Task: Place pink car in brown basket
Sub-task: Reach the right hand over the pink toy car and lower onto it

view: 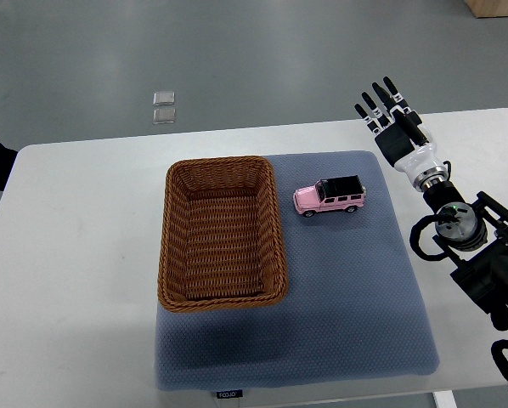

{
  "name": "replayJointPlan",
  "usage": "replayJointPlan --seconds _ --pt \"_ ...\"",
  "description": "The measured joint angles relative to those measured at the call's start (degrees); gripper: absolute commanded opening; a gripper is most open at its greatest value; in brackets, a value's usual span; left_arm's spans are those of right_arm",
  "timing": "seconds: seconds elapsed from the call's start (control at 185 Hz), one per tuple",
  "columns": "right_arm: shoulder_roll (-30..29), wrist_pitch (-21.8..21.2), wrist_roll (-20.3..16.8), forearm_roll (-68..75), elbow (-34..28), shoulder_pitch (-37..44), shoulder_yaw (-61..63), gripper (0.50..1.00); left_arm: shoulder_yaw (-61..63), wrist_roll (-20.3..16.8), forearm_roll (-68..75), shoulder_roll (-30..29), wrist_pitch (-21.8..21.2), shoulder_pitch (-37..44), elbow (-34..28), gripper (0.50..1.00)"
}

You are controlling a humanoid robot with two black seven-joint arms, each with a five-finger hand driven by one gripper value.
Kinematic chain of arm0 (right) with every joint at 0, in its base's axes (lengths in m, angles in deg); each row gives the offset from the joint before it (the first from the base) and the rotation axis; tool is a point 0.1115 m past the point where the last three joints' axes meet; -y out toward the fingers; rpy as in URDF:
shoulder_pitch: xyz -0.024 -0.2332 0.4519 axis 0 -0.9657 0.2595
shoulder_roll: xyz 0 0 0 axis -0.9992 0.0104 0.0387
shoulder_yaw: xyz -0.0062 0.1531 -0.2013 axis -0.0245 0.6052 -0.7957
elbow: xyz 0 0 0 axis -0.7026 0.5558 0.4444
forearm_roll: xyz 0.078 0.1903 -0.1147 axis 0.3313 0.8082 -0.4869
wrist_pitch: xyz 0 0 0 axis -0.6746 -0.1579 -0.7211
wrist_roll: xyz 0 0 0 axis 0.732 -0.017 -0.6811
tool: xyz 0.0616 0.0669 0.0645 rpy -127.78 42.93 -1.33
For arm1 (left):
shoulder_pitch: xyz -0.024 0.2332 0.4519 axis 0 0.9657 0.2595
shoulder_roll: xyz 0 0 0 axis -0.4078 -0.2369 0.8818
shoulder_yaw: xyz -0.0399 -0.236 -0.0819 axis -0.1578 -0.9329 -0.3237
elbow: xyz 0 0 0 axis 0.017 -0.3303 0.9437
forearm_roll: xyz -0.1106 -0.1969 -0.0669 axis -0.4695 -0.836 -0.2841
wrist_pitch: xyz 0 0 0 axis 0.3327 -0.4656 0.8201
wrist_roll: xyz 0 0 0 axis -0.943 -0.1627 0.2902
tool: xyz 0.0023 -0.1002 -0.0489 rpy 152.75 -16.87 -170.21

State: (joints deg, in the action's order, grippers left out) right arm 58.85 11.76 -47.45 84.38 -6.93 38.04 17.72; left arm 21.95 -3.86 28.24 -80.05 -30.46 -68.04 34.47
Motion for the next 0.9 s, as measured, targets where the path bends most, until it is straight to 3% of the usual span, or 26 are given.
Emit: replayJointPlan --seconds 0.347,0.563,0.683,0.78,0.899 --pt "0.6 -0.6 -0.4 -6.1 -0.2 1.6 -1.0 0.911 0.1 0.0 0.1 0.0 0.0 0.0 0.0 1.000" --pt "11.1 -7.9 -1.0 -36.4 -2.8 11.2 -13.3 0.909 0.0 0.0 0.1 0.0 0.0 0.0 0.0 1.000" --pt "17.9 -11.9 -1.2 -55.4 -9.3 18.6 -24.2 0.911 0.0 0.0 0.0 0.0 0.0 0.0 0.0 1.000" --pt "21.2 -12.5 -1.8 -64.3 -14.8 23.4 -33.7 0.909 0.0 0.0 0.0 0.0 0.0 0.0 0.0 1.000" --pt "21.5 -10.4 -2.8 -68.6 -16.7 26.8 -43.1 0.909 0.0 0.0 0.0 0.0 0.0 -0.1 0.0 1.000"
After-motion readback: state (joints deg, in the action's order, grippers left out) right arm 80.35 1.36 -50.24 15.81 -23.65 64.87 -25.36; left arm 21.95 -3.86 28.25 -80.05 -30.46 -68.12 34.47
